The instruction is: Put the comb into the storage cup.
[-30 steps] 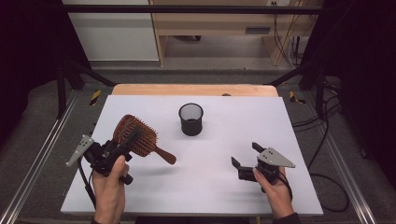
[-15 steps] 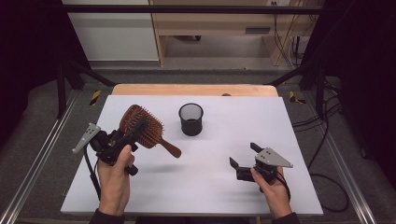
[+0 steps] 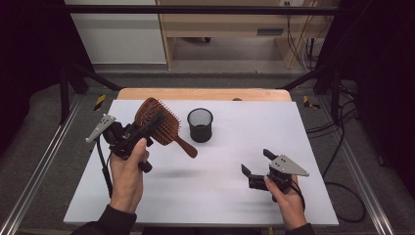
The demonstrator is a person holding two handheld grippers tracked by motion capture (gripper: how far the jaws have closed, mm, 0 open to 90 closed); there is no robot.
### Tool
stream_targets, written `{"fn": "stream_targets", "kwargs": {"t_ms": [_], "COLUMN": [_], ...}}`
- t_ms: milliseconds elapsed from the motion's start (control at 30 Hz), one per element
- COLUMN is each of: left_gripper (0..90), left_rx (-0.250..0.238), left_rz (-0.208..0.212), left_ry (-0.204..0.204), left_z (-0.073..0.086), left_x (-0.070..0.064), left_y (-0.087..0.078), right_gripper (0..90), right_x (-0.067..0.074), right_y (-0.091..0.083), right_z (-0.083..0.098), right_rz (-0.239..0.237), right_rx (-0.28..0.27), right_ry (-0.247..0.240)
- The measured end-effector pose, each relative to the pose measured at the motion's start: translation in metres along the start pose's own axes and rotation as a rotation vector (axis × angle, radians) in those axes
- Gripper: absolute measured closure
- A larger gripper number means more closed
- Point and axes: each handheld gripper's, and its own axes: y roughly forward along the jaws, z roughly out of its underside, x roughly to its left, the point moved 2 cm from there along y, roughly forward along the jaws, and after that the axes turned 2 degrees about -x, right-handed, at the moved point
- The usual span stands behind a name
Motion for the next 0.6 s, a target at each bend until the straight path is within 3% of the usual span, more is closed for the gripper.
{"fn": "stream_targets", "kwargs": {"t_ms": [200, 600], "left_gripper": [50.2, 50.2], "left_rx": [0.010, 0.001], "left_rz": [0.008, -0.003], "left_ry": [-0.018, 0.019], "left_z": [-0.007, -0.027], "left_x": [-0.003, -0.007], "left_y": [0.010, 0.019], "right_gripper": [5.5, 5.5], "right_x": [0.000, 0.001], "right_y": [0.000, -0.001], "right_z": [0.000, 0.000], "right_rz": [-0.001, 0.002], "right_rx": [-0.002, -0.004], "right_ry": [-0.001, 0.003]}}
